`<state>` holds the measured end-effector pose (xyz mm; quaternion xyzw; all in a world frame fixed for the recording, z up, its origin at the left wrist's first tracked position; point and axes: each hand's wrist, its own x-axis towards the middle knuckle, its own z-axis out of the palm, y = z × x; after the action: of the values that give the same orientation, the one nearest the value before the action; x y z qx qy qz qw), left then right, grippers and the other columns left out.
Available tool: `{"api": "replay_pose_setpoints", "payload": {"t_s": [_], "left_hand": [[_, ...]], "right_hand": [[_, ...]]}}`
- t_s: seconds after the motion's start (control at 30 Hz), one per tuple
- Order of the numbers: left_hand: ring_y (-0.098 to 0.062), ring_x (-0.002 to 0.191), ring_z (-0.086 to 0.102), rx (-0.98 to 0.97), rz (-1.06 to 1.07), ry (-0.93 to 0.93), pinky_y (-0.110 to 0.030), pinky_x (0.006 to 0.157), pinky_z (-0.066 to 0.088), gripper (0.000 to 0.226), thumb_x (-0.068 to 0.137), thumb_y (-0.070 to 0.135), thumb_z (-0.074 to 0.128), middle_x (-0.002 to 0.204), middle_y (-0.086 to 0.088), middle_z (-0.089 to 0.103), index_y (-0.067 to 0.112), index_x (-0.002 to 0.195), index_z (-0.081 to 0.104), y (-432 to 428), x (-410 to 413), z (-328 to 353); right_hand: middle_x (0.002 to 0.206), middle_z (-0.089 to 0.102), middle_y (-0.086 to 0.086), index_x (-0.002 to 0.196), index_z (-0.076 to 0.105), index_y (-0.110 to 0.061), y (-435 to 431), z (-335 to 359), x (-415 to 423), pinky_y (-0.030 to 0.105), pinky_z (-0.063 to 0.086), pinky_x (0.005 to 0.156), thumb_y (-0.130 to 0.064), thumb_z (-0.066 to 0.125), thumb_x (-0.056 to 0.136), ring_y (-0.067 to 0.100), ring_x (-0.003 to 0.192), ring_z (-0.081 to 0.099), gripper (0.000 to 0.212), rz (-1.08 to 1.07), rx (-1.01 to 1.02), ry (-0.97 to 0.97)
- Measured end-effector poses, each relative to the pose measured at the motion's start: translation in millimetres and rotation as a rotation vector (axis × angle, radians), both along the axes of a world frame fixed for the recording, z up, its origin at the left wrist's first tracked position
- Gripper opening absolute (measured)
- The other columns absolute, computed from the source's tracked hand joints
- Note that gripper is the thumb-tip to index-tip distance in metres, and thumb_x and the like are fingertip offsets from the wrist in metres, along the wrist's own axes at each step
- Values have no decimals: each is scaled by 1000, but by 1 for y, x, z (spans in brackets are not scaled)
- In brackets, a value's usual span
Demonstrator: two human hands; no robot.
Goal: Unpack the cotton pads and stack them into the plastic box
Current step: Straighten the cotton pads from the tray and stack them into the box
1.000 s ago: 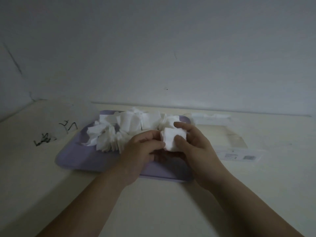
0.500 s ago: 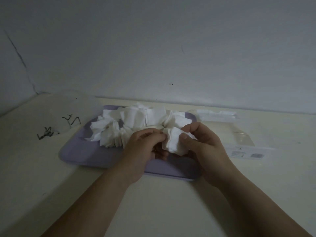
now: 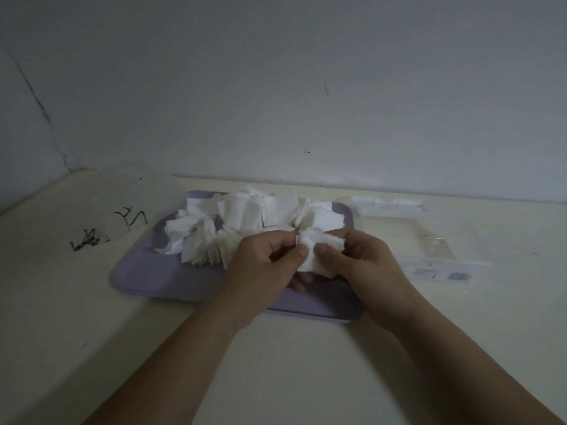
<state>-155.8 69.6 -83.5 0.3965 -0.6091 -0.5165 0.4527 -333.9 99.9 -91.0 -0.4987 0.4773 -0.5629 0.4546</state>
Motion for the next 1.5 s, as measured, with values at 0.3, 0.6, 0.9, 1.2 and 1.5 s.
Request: {"api": "replay_pose_setpoints", "payload": {"t_s": [0.3, 0.6, 0.9, 1.2, 1.5], "left_hand": [[-26, 100, 65, -620, 369, -719, -38, 87, 57, 37, 84, 9, 74, 121, -4, 60, 10, 121, 69, -27, 25, -16], [-6, 80, 56, -356, 329, -669, -34, 82, 54, 40, 80, 35, 60, 98, 17, 54, 26, 118, 68, -19, 25, -5], [-25, 116, 59, -434, 300, -765, -41, 96, 52, 55, 78, 13, 65, 124, -2, 64, 18, 133, 62, -23, 22, -9], [-16, 88, 63, -481, 441, -508, -13, 72, 42, 19, 91, 7, 68, 98, 2, 70, 16, 106, 76, -38, 35, -9], [-35, 70, 67, 171, 72, 325, -31, 44, 47, 23, 94, 0, 63, 98, -18, 73, 12, 111, 73, -17, 31, 19]], "right_hand": [[107, 75, 19, 106, 64, -13, -8, -9, 0, 56, 65, 83, -28, 65, 99, 37, 96, 77, 17, -186, -11, 85], [107, 73, 16, 111, 64, -7, -21, 1, 7, 49, 67, 78, -11, 58, 101, 29, 90, 75, 12, -144, 139, 56], [89, 74, 10, 103, 64, -21, -20, 0, 13, 59, 65, 64, -21, 61, 103, 30, 76, 74, 3, -249, 18, 210], [90, 79, 6, 102, 65, -22, -11, -5, 11, 60, 64, 80, -22, 63, 103, 29, 73, 79, 2, -235, -33, 186], [97, 81, 5, 104, 73, -29, -7, -6, 11, 58, 64, 82, -40, 73, 90, 30, 90, 79, 17, -201, -64, 145]]}}
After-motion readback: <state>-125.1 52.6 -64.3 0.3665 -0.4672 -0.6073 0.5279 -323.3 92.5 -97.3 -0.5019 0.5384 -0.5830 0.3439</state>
